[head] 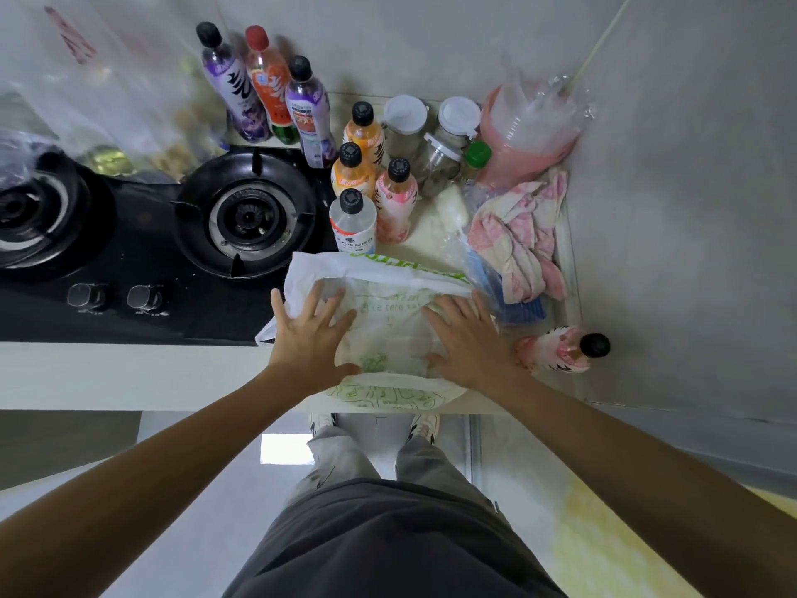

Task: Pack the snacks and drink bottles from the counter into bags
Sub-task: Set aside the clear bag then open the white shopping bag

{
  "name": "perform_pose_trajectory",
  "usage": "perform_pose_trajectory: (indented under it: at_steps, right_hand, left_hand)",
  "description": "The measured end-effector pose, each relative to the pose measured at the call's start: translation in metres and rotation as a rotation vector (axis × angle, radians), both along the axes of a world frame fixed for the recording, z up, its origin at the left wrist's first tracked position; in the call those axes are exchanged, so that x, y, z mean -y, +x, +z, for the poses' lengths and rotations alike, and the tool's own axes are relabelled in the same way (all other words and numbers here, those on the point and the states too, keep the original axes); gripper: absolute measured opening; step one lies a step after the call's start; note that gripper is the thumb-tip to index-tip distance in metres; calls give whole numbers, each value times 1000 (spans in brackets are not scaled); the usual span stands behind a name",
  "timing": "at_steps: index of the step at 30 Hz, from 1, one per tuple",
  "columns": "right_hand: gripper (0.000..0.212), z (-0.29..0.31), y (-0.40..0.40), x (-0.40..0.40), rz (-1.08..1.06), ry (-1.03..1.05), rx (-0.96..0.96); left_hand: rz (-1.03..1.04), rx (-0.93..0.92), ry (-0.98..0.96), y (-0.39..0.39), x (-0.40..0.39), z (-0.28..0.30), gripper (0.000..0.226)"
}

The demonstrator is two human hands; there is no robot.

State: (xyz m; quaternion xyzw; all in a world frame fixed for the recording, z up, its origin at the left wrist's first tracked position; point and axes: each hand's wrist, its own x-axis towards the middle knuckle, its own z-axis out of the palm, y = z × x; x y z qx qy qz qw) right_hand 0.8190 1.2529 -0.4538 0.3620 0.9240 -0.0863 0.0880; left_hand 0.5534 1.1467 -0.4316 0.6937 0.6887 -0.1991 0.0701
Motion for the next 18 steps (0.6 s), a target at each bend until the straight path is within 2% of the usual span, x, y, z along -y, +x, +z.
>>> perform_pose_trajectory:
  at_steps: [3,7,9,12,15,18]
  right_hand:
    - [77,5,-5,7,-29,37,-42]
    - [76,5,-10,13,-56,14,-100]
    - [78,4,-13,17,-57,-3,-117]
    - [86,3,-17,21,-68,-49,-109]
    - [94,1,-18,21,-87,-86,-71]
    - [97,3,-14,21,-101,-100,-54]
  left_hand:
    - [-43,0,68,-1,6,16,84]
    - [-136,80,255,-4,15,27,62]
    - [-167,105,318,-5,17,29,61]
    - [-141,110,263,-7,17,25,78]
    - [-67,97,105,-12,9,14,97]
    - [-56,44,-9,-14,3,9,102]
